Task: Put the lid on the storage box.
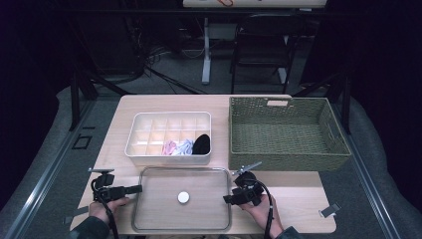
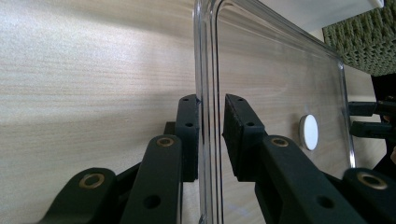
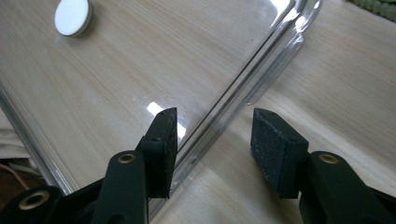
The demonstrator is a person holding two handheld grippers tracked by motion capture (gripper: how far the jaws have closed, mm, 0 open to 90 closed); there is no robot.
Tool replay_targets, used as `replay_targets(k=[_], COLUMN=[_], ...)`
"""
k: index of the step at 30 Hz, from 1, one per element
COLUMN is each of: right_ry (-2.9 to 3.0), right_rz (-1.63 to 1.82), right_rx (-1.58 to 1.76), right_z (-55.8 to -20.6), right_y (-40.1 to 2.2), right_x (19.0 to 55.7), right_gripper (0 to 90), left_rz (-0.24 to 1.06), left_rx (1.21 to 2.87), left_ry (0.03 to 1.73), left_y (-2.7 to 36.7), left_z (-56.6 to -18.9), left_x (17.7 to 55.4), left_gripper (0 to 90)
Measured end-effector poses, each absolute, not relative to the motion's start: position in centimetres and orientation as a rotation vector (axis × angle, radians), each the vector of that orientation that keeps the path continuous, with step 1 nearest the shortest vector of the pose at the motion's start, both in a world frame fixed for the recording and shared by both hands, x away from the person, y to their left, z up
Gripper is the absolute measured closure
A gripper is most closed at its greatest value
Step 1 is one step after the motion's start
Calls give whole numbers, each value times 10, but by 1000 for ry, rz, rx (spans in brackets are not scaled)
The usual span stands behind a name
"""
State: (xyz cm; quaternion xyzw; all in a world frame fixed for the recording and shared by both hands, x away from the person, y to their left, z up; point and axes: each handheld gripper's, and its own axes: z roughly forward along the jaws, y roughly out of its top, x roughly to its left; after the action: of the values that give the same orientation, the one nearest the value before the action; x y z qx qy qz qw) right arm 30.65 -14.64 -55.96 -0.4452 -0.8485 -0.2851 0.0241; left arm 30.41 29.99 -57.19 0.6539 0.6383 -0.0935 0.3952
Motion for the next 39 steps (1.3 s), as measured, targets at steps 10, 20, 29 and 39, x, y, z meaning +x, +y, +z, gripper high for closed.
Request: replay_targets(k=[10, 20, 29, 39], right_ry=[-2589, -2511, -2521, -2538], right_rz=[-907, -950, -1026, -1039], right_rx=[-1355, -1373, -1399, -1382], right_z=[-561, -564, -557, -553], right_y=[-145, -146, -147, -147], right_x=[307, 310, 308, 309], right_gripper=[527, 547, 636, 643], left_rz=[-214, -165, -137, -117], left_rx=[1683, 1687, 1723, 1715], left_ry=[1582, 1584, 1573, 1571], left_y=[300, 300, 300, 299], left_z=[-567, -564, -561, -560], left_x=[303, 302, 303, 303], left_gripper=[769, 765, 738, 732])
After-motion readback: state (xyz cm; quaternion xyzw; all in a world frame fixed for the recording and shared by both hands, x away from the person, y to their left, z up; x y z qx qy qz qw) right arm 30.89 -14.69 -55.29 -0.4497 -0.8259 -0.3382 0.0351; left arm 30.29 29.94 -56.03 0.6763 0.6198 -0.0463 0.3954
